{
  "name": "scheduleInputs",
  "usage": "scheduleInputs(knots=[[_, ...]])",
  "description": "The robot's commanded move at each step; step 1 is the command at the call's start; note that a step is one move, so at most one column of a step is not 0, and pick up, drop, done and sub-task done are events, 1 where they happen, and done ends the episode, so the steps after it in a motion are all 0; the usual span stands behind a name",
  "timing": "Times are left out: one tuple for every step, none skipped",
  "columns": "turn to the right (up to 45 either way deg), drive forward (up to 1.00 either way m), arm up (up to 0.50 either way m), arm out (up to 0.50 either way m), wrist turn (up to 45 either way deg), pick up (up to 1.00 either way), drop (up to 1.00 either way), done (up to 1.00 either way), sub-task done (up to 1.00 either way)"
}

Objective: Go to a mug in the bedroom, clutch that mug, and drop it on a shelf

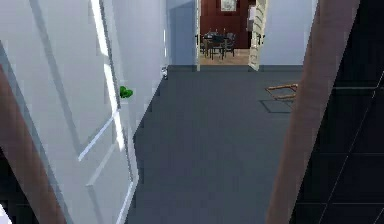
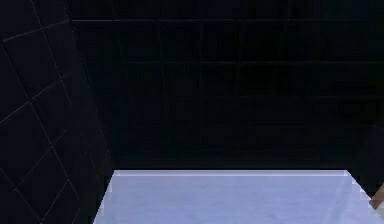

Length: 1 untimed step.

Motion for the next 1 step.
scheduleInputs(knots=[[0.0, 0.75, 0.00, 0.00, 0.0, 0.00, 0.00, 0.00, 0.00]])
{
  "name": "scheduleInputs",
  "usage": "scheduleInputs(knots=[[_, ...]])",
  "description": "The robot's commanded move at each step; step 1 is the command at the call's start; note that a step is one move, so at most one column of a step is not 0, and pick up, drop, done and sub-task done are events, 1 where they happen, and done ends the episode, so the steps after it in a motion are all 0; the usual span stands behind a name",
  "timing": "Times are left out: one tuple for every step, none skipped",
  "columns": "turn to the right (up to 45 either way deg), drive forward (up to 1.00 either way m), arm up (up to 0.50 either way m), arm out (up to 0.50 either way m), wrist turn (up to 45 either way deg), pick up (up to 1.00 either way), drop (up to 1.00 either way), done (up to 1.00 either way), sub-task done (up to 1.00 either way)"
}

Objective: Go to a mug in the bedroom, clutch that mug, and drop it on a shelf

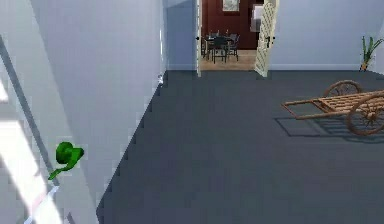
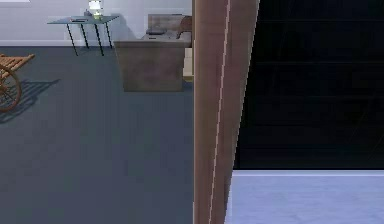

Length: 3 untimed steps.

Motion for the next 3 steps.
scheduleInputs(knots=[[6.0, 0.00, 0.00, 0.00, 0.0, 0.00, 0.00, 0.00, 0.00], [0.0, 1.00, 0.00, 0.00, 0.0, 0.00, 0.00, 0.00, 0.00], [0.0, 1.00, 0.00, 0.00, 0.0, 0.00, 0.00, 0.00, 0.00]])
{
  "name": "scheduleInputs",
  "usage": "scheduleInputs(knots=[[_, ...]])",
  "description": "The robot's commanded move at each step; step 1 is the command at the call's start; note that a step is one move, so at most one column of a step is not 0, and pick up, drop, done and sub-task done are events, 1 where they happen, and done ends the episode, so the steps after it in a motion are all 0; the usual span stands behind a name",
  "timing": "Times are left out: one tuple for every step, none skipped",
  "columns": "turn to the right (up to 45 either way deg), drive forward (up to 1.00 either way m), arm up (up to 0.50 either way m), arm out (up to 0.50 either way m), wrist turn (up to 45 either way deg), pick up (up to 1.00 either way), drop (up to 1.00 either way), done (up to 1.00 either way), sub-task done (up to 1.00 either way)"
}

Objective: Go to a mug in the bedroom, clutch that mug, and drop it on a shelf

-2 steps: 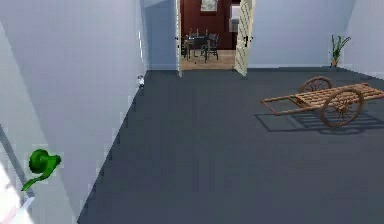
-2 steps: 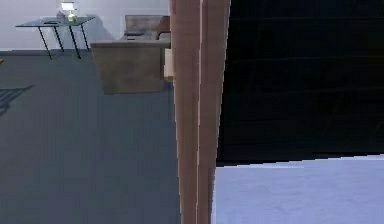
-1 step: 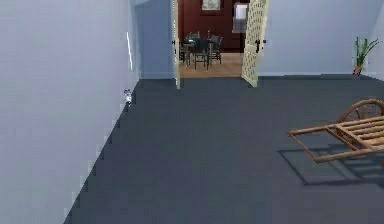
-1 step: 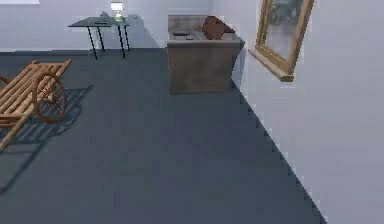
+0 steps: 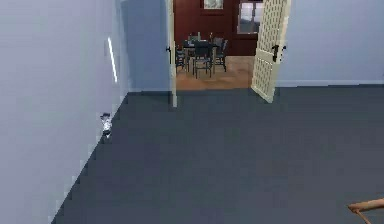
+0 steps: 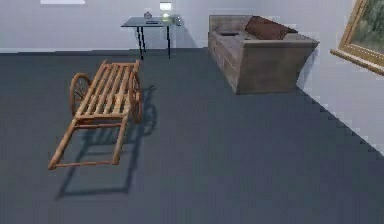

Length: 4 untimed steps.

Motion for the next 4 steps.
scheduleInputs(knots=[[0.0, 1.00, 0.00, 0.00, 0.0, 0.00, 0.00, 0.00, 0.00], [3.0, 0.00, 0.00, 0.00, 0.0, 0.00, 0.00, 0.00, 0.00], [0.0, 1.00, 0.00, 0.00, 0.0, 0.00, 0.00, 0.00, 0.00], [0.0, 1.00, 0.00, 0.00, 0.0, 0.00, 0.00, 0.00, 0.00]])
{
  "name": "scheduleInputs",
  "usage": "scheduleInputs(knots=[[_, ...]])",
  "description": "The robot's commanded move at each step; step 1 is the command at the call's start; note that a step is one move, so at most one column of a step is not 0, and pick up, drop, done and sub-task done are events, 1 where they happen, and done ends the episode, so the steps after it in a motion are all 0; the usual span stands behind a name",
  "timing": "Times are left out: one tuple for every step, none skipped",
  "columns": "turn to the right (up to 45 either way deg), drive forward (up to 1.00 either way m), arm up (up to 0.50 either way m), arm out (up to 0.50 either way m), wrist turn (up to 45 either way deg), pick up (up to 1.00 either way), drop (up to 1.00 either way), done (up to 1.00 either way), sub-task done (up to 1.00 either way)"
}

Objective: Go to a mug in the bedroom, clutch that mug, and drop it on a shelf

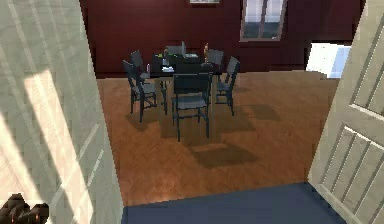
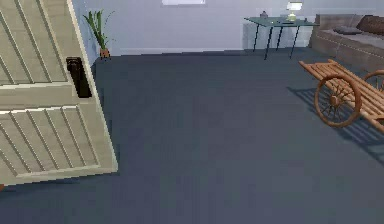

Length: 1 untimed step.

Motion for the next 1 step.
scheduleInputs(knots=[[-3.0, 0.00, 0.00, 0.00, 0.0, 0.00, 0.00, 0.00, 0.00]])
